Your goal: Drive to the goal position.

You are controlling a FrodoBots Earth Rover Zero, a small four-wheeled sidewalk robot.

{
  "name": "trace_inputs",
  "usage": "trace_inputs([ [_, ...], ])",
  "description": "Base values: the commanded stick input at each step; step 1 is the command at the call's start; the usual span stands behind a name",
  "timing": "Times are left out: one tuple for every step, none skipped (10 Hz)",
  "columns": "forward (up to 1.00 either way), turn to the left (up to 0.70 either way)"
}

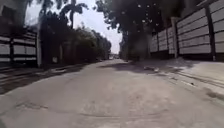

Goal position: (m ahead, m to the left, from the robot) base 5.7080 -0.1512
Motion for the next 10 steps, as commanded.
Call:
trace_inputs([
  [1.00,0.00],
  [1.00,0.00],
  [1.00,-0.32],
  [1.00,-0.40],
  [1.00,-0.40],
  [1.00,-0.40],
  [1.00,-0.40],
  [1.00,0.15],
  [1.00,0.11],
  [1.00,0.00],
])
